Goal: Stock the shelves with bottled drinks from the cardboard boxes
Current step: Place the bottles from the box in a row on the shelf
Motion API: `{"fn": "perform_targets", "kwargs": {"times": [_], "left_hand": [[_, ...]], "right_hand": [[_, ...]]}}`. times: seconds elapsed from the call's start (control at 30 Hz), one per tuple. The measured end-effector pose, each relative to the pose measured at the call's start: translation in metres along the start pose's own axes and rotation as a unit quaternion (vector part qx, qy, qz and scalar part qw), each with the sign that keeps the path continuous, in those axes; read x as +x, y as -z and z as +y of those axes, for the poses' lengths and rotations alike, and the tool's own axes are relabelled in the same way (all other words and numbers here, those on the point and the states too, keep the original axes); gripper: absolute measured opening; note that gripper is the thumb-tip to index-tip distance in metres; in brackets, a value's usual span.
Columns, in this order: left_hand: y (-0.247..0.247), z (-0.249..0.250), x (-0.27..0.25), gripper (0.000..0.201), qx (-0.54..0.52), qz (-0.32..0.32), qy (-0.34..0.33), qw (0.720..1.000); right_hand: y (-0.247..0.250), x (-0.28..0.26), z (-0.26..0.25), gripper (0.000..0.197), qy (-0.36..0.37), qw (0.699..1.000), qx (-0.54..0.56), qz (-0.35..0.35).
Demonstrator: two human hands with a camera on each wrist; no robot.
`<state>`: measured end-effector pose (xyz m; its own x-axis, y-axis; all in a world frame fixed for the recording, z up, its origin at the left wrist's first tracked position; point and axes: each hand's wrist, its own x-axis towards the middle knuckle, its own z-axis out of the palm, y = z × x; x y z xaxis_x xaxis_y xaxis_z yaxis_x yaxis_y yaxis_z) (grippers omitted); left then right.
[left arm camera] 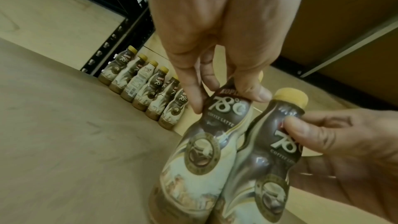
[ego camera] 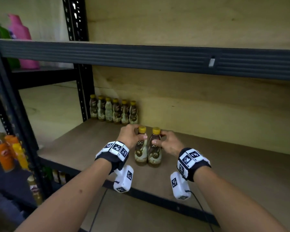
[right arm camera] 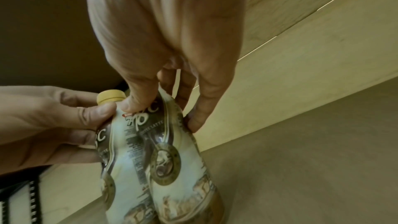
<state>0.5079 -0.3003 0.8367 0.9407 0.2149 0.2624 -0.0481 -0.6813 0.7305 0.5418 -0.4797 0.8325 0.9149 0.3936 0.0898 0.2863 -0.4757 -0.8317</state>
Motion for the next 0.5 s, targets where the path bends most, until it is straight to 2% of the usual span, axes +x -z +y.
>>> {"fn": "perform_targets", "kwargs": {"times": [0.13, 0.23, 0.3, 0.37, 0.5], "left_hand": [[-0.008, -0.017, 0.063, 0.033, 0.001, -0.018, -0.027, 0.999], [-0.015, -0.031, 0.114, 0.046, 0.031, -0.029, -0.039, 0.998], [-0.020, -0.039, 0.150, 0.053, 0.045, -0.042, -0.039, 0.997], [-0.025, -0.046, 0.183, 0.050, 0.073, -0.051, -0.050, 0.995], [-0.028, -0.049, 0.227, 0.031, 0.099, -0.034, -0.085, 0.991]], "right_hand": [[-0.007, 0.052, 0.000, 0.040, -0.035, 0.997, -0.021, 0.063], [-0.012, 0.092, 0.004, 0.029, -0.046, 0.992, -0.059, 0.100], [-0.015, 0.119, 0.007, 0.032, -0.044, 0.989, -0.072, 0.120], [-0.017, 0.142, 0.008, 0.037, -0.048, 0.987, -0.078, 0.135], [-0.016, 0.184, 0.008, 0.036, -0.050, 0.987, -0.098, 0.121]]}}
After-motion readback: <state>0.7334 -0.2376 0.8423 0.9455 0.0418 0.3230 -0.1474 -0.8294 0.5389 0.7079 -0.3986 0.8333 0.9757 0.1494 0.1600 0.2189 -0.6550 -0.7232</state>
